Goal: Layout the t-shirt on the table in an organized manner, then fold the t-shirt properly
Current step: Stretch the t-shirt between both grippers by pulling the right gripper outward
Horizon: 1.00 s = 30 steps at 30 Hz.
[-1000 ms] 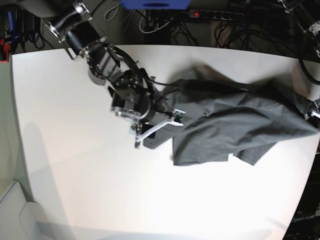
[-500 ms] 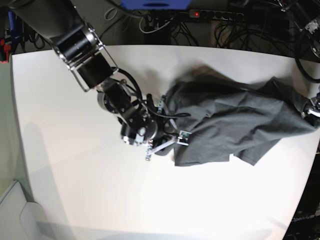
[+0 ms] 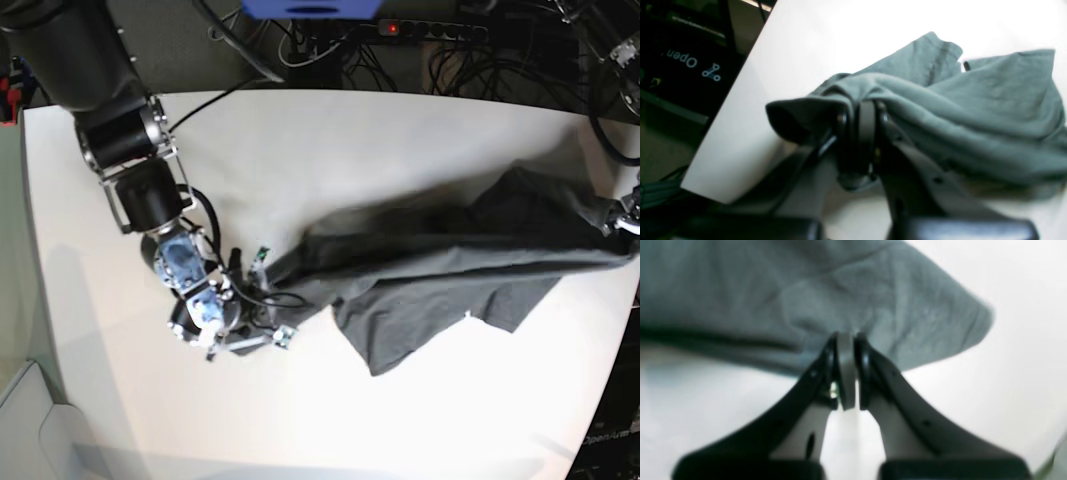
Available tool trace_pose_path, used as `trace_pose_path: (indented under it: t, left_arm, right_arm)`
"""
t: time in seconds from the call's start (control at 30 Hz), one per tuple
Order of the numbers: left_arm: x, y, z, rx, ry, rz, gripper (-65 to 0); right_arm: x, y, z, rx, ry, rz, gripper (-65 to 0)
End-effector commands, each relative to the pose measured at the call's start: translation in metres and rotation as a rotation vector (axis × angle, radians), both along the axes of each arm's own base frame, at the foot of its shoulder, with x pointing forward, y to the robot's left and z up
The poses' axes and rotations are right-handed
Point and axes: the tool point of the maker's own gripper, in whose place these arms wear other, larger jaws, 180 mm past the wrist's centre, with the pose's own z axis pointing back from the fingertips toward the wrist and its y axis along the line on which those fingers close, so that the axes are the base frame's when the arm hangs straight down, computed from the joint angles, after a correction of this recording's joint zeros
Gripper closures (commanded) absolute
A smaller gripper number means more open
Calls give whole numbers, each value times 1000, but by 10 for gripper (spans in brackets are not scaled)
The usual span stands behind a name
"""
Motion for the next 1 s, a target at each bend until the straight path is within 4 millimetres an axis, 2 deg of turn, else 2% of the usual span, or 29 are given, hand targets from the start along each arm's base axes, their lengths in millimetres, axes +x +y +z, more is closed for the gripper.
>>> trace_pose_path:
  t: [0.0, 0.1, 0.23, 0.33, 0.43, 0.53, 0.7, 0.8, 0.87, 0.97]
  left_arm:
    - [7, 5, 19, 34, -56, 0, -2]
    - [7, 4, 18, 30, -57, 0, -2]
    - [5, -6, 7, -13, -50, 2, -2]
    - [5, -13, 0, -38, -48, 3, -2]
    - [4, -14, -2, -44, -46, 5, -2]
    - [3, -12, -2, -34, -40, 7, -2]
    - [-2, -7, -4, -14, -21, 8, -2]
    - [-3, -3, -6, -5, -8, 14, -2]
    - [-7, 4, -8, 32, 17, 32, -2]
    - [-14, 17, -9, 106, 61, 74, -2]
  right_arm:
    - [27, 1, 33, 39, -80, -13, 0]
    - [48, -16, 59, 78, -141, -65, 0]
    - [65, -38, 81, 130, -184, -161, 0]
    - [63, -47, 81, 131, -170, -195, 0]
    - [53, -45, 75, 111, -164, -193, 0]
    - [47, -23, 83, 103, -200, -138, -42]
    - [38, 2, 81, 63, -204, -53, -248]
    - [35, 27, 80, 86, -207, -1, -344]
    - [34, 38, 81, 122, -214, 18, -377]
    - [29, 59, 67, 172, -168, 33, -384]
